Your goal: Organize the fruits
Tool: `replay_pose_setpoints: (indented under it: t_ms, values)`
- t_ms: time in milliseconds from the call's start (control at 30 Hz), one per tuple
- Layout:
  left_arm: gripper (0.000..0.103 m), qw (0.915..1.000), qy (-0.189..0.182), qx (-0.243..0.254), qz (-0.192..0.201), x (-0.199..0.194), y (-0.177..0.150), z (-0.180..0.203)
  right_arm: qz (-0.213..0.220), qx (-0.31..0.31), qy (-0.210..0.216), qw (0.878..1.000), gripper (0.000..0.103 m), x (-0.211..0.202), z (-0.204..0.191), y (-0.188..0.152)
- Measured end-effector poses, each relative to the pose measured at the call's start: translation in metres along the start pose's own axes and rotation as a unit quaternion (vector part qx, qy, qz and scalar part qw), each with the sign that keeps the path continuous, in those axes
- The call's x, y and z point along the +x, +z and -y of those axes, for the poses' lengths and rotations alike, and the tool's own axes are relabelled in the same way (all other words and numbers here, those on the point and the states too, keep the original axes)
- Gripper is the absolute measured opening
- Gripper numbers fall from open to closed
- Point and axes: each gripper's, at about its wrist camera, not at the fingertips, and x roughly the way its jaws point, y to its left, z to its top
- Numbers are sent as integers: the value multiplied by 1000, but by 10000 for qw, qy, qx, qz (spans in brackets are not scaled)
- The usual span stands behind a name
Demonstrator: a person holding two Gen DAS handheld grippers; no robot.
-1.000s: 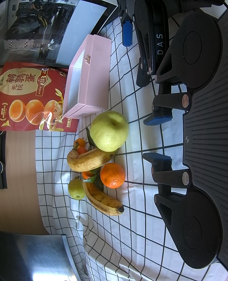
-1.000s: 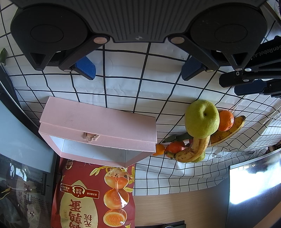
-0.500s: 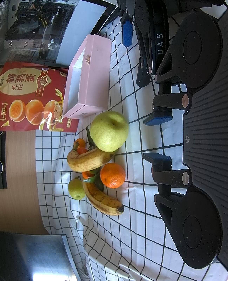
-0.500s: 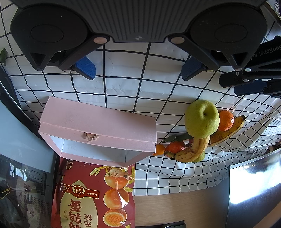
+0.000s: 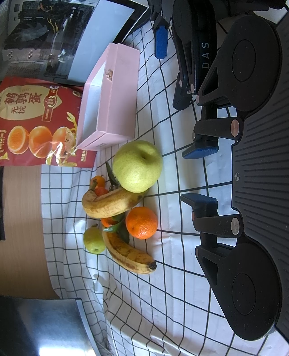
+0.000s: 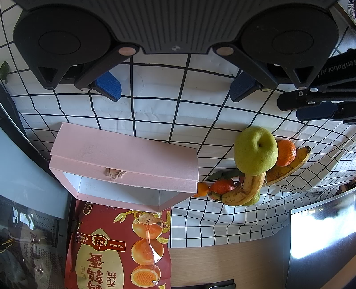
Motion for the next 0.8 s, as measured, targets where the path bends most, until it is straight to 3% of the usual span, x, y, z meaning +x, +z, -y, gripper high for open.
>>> replay_pose_setpoints:
  t_ms: [133, 300, 433, 533, 633, 700, 800]
  values:
    - [39, 9994, -164, -21, -299, 4, 10, -5, -79, -93, 127, 9998, 103, 1, 1, 2]
    - [39, 9938, -640, -435, -797, 6, 26, -29, -283, -247, 273, 9989, 103, 2, 3, 9]
    - [36, 9902, -511, -507, -1196, 5, 35, -40, -481, -268, 327, 9979, 103, 4, 4, 15]
    - [36, 9852, -811, -596, -1387, 7, 49, -57, -579, -298, 369, 9972, 103, 6, 4, 18]
    - [36, 9805, -1101, -1013, -1271, 9, 67, -83, -694, -294, 412, 9963, 103, 8, 4, 21]
    - [36, 9847, -945, -1149, -909, 5, 84, -100, -780, -275, 382, 9958, 103, 9, 3, 23]
    - [36, 9937, -534, -849, -501, 7, 105, -111, -1069, -279, 374, 9932, 103, 13, 0, 31]
